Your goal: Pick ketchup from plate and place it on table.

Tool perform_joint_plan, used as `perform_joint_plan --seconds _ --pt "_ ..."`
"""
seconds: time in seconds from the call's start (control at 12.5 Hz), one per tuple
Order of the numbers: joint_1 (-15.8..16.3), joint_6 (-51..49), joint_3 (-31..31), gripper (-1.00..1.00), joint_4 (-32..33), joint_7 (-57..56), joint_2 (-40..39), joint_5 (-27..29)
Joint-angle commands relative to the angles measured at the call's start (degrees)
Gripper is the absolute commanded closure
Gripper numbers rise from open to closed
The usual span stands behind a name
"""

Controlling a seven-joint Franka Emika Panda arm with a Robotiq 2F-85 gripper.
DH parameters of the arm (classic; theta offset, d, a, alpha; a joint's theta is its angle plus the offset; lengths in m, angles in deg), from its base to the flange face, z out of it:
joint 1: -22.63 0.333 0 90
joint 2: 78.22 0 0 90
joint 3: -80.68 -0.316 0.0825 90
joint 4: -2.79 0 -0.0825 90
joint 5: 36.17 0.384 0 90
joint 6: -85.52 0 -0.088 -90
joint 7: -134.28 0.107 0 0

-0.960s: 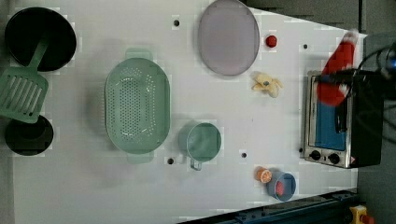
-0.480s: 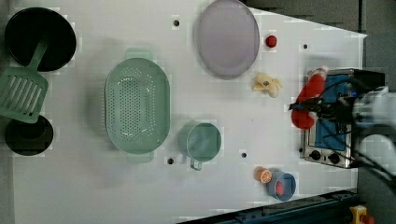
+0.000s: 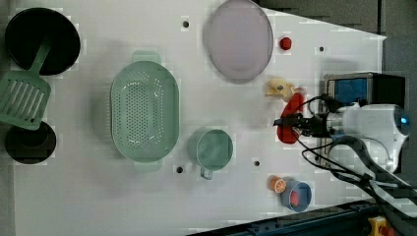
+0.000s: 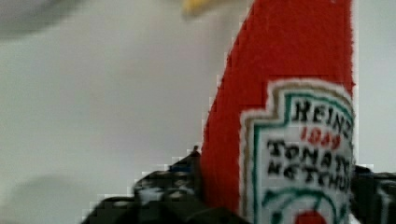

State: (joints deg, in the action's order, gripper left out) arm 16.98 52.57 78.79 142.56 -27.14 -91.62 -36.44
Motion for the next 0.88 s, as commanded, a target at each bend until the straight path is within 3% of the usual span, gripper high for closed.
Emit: perform_joint_plan --seconds 0.08,0.48,0.88 --pt "0.09 2.34 -0.75 -1.0 -2.18 2.28 3.44 0.02" --pt "0.33 -6.85 -0.79 -1.0 -6.25 12.7 12.89 0.03" --pt "0.56 -24.7 -0.71 -1.0 -17.92 17.09 18.95 0.06"
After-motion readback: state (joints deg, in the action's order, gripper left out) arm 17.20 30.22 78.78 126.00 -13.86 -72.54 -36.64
